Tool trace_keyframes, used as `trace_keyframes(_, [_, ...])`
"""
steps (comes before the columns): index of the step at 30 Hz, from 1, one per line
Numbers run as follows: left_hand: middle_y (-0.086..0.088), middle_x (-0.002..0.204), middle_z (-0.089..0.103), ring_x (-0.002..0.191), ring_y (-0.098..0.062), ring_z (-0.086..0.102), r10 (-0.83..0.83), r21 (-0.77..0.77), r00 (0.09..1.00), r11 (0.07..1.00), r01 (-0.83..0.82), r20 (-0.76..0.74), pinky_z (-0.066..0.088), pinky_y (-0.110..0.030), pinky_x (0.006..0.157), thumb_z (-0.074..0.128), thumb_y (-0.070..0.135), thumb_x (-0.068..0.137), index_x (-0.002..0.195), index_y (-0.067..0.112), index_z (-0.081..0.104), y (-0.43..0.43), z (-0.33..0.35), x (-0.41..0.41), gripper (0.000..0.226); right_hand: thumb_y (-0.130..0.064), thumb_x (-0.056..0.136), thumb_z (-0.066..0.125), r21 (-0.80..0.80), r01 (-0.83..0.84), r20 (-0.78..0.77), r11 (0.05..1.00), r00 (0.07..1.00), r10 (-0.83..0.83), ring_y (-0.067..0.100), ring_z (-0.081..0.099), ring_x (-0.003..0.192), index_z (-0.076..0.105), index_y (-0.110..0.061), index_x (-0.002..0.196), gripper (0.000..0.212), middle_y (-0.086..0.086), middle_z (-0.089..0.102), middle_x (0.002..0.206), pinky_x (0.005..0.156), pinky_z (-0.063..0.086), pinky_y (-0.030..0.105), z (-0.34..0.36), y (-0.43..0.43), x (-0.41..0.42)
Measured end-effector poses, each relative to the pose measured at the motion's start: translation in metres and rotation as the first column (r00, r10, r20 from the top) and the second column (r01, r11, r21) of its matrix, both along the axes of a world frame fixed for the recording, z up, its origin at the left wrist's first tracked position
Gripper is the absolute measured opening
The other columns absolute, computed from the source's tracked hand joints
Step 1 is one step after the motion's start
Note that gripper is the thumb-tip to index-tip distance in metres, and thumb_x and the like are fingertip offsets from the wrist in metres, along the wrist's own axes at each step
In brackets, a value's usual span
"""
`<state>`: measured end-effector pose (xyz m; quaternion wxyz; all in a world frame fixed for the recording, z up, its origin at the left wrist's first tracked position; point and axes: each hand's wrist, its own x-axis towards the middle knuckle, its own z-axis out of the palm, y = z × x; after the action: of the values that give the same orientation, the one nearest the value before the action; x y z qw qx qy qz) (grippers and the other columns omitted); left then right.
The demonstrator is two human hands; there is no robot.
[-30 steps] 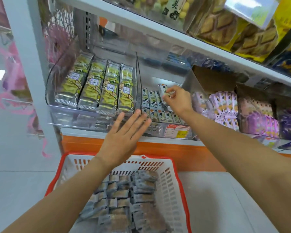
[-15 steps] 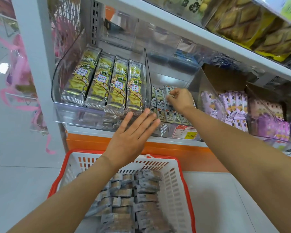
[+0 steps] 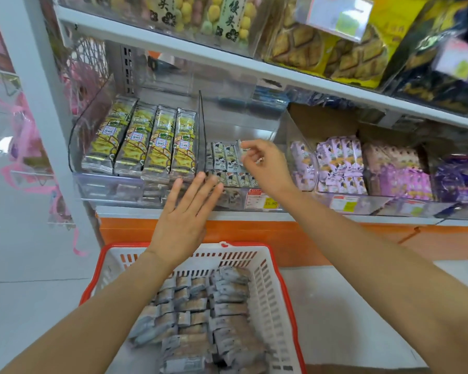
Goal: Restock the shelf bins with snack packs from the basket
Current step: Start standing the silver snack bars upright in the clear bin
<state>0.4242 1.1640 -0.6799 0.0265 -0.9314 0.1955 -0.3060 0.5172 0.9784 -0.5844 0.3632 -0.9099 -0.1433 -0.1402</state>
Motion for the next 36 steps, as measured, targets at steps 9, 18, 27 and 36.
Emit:
trace_keyframes(9, [-0.017,0.132,0.049,0.127,-0.036,0.039,0.063,0.014,0.970,0.998,-0.062,-0.233,0.027,-0.052,0.109,0.076,0.018,0.063,0.139,0.003,0.048,-0.003,-0.033,-0.036,0.083,-0.009,0.093,0.059,0.118,-0.186,-0.012,0.975,0.982,0.188,0.009,0.055,0.079,0.066,-0.015,0.105,0.016,0.001,0.061,0.092,0.068,0.045,0.019,-0.041,-0.004,-0.099])
trace_keyframes(18, [-0.012,0.148,0.044,0.141,-0.032,0.035,0.234,0.191,0.816,0.969,-0.154,-0.529,0.023,-0.051,0.116,0.076,0.037,0.077,0.148,0.010,0.040,0.038,-0.096,-0.044,0.084,-0.023,0.095,0.058,-0.135,-0.283,-0.444,0.950,0.874,0.197,0.001,0.053,0.088,0.062,-0.021,0.118,0.024,-0.013,0.055,0.099,0.082,0.049,0.026,-0.188,-0.013,-0.153])
trace_keyframes(27, [-0.008,0.157,-0.017,0.150,-0.028,-0.009,0.221,0.147,0.746,0.975,-0.165,-0.629,-0.005,-0.047,0.121,0.037,0.037,0.100,0.149,0.015,-0.018,0.057,-0.144,-0.042,0.077,-0.036,0.095,0.059,-0.141,-0.546,-0.800,0.826,0.554,0.230,0.013,0.054,0.111,0.053,-0.024,0.134,0.041,-0.002,0.055,0.126,0.084,0.041,0.019,-0.252,-0.002,-0.178])
trace_keyframes(36, [-0.006,0.156,-0.017,0.145,-0.023,-0.019,0.199,0.109,0.749,0.980,-0.169,-0.632,-0.018,-0.044,0.116,0.051,0.028,0.092,0.151,0.015,-0.017,0.058,-0.151,-0.042,0.091,-0.031,0.084,0.073,-0.196,-0.671,-0.849,0.715,0.481,0.219,0.021,0.050,0.113,0.059,-0.019,0.124,0.044,0.004,0.052,0.127,0.096,0.046,0.038,-0.288,0.008,-0.188])
